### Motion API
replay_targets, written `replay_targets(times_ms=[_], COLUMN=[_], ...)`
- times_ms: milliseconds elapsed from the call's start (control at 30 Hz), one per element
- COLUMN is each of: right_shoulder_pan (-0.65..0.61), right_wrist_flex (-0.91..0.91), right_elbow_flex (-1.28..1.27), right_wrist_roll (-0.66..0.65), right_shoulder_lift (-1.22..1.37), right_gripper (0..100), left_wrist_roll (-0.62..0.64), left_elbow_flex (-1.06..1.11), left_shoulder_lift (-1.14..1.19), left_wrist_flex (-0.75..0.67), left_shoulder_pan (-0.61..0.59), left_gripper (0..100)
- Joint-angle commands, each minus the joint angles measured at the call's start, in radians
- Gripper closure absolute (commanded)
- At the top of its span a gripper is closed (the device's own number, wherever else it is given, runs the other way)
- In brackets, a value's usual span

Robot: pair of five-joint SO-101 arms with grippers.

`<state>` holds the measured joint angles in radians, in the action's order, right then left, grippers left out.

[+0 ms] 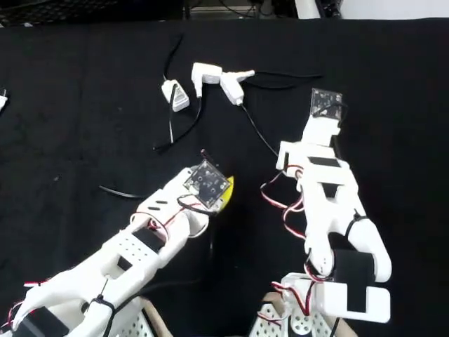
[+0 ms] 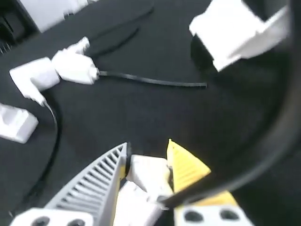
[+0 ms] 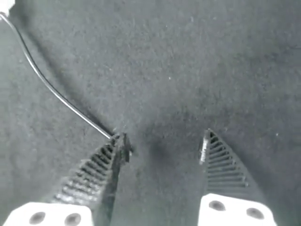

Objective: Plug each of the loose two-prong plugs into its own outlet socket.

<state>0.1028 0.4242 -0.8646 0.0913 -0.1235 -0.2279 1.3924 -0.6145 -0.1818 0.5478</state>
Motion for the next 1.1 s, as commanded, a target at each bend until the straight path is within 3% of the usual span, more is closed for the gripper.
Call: replay_targets(times_ms=[0,267,367,533,800,867,1000,1067], right_shoulder_pan=[-0.034,-0.04,-0.04,-0.041,-0.041,-0.041,-0.041,-0.041], right_wrist_flex=[-0.038,-0.018,-0.008,-0.005,-0.005,-0.005,-0.005,-0.005], right_elbow_flex=[0.021,0.062,0.077,0.079,0.079,0.079,0.079,0.077], right_wrist_roll=[0.006,0.003,0.003,0.003,0.003,0.003,0.003,0.003], right_shoulder_lift=[-0.004,0.051,0.061,0.064,0.062,0.062,0.062,0.062], right_gripper=[76.2,76.2,76.2,76.2,76.2,76.2,76.2,76.2], left_wrist_roll=[0.057,0.089,0.094,0.215,0.272,0.273,0.278,0.307], left_elbow_flex=[-0.05,-0.117,-0.162,-0.232,-0.252,-0.288,-0.46,-0.518], left_shoulder_lift=[-0.023,-0.014,-0.012,-0.018,-0.025,-0.025,-0.015,-0.023], left_wrist_flex=[0.066,0.083,0.164,0.224,0.255,0.358,0.792,0.879], left_shoulder_pan=[-0.01,-0.058,-0.071,-0.077,-0.156,-0.189,-0.211,-0.211], left_gripper=[97,97,97,97,97,97,97,97])
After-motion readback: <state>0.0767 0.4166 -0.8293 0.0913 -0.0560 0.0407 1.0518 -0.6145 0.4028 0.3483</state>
